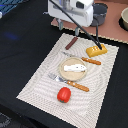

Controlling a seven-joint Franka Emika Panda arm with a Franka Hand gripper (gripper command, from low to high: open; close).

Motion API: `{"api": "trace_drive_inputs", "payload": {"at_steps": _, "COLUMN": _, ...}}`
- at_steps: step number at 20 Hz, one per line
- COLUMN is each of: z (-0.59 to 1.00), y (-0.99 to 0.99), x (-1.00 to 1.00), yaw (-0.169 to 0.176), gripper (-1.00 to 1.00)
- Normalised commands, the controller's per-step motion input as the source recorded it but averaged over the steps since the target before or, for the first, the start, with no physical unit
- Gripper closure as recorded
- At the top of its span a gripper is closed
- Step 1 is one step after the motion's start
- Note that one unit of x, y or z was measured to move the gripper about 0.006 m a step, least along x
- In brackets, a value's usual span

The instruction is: Interact with the objects in diverse but meaningful ways.

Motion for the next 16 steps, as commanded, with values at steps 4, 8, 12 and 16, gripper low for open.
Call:
{"api": "trace_drive_inputs", "payload": {"at_steps": 4, "z": 0.78, "y": -0.15, "x": 0.64, "yaw": -0.180, "gripper": -1.00}}
{"api": "trace_drive_inputs", "payload": {"at_steps": 8, "z": 0.58, "y": -0.08, "x": 0.59, "yaw": -0.217, "gripper": -1.00}}
{"api": "trace_drive_inputs", "payload": {"at_steps": 12, "z": 0.28, "y": -0.10, "x": 0.51, "yaw": -0.252, "gripper": -1.00}}
{"api": "trace_drive_inputs", "payload": {"at_steps": 16, "z": 0.25, "y": -0.14, "x": 0.61, "yaw": -0.226, "gripper": -1.00}}
